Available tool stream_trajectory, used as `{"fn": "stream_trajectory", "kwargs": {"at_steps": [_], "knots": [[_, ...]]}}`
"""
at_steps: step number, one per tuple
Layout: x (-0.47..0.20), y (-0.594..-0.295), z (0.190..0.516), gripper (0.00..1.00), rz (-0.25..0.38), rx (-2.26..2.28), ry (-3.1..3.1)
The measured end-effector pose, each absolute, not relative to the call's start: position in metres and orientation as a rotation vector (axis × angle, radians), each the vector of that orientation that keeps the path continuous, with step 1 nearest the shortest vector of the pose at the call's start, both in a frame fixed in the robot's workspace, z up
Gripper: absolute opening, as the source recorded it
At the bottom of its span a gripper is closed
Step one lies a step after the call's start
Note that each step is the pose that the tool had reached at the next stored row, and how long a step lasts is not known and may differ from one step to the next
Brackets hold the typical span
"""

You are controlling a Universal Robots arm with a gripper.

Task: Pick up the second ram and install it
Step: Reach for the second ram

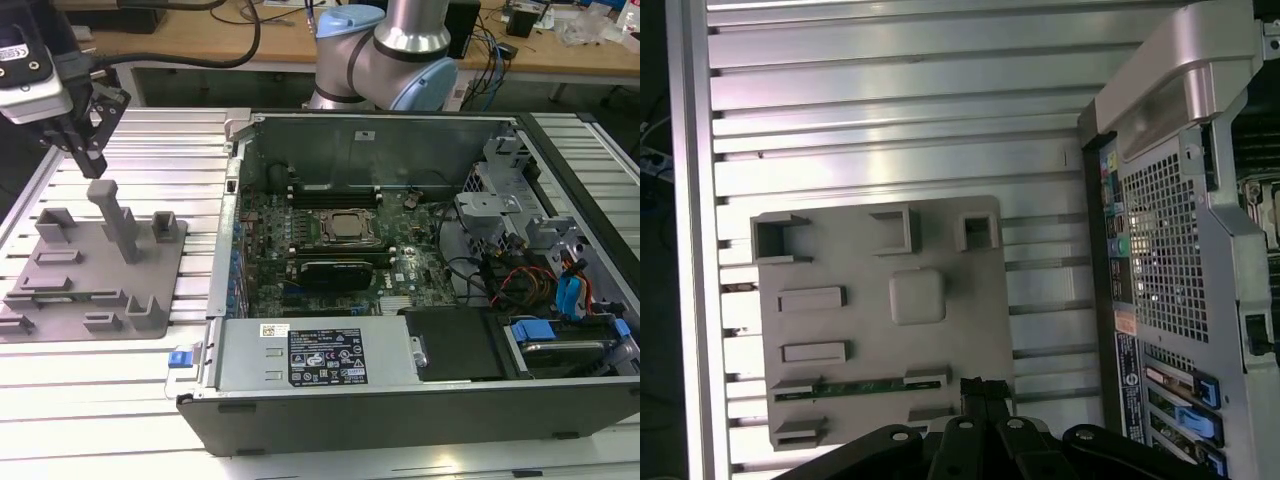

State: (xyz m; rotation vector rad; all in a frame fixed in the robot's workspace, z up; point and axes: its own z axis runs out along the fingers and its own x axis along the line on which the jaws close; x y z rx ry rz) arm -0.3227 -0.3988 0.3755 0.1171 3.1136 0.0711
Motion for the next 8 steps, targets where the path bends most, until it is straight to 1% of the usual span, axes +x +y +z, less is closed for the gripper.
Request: {"fn": "stream_trajectory", "kwargs": {"at_steps": [8], "knots": [[-0.3292,-0.3989,0.3730,0.08,0.071,0.117,3.114]]}}
